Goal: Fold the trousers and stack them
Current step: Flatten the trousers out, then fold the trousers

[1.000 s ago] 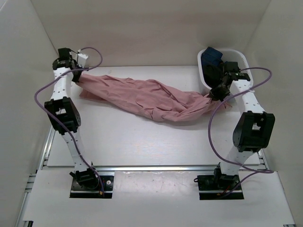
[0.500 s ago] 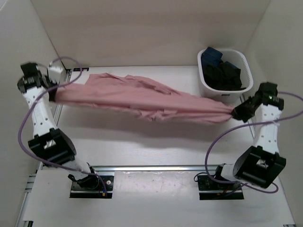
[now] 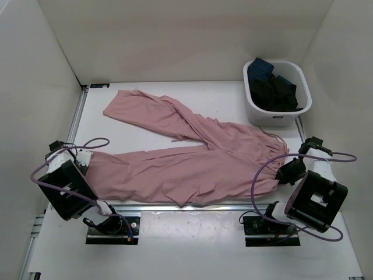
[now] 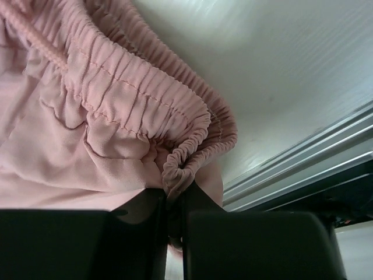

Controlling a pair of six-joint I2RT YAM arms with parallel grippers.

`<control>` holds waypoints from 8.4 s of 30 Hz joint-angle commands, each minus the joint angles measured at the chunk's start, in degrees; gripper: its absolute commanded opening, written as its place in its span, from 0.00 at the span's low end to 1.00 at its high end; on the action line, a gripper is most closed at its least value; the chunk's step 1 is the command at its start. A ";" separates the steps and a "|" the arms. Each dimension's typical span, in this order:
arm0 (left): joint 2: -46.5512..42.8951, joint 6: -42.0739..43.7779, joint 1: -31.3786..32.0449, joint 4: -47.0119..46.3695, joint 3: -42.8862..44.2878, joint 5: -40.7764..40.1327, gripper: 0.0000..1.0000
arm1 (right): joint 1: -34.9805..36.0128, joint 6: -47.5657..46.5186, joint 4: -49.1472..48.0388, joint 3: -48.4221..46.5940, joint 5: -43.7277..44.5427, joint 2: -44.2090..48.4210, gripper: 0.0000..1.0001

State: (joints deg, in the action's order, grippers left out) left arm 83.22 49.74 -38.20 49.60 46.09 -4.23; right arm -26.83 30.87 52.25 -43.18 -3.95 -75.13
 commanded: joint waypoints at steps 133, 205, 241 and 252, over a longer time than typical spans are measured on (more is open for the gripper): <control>9.32 -4.38 18.70 0.22 14.65 0.88 0.64 | 14.26 0.50 -5.05 -36.10 4.30 -29.37 0.00; -30.84 1.77 0.67 0.32 -8.09 -3.67 0.21 | 7.85 9.11 -2.06 9.50 1.67 21.07 0.00; -13.01 11.09 0.47 3.75 -6.09 0.98 0.76 | 44.93 7.79 -7.07 -5.09 10.73 4.04 0.76; 2.64 0.64 9.37 -8.38 -1.02 0.35 0.32 | 37.92 13.69 -18.14 -4.97 13.17 -20.65 0.35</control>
State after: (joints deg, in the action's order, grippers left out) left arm 83.18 55.11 -30.04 50.11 39.46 -9.04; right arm 14.35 42.17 44.45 -45.82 1.65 -88.18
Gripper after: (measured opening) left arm 0.377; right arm 0.376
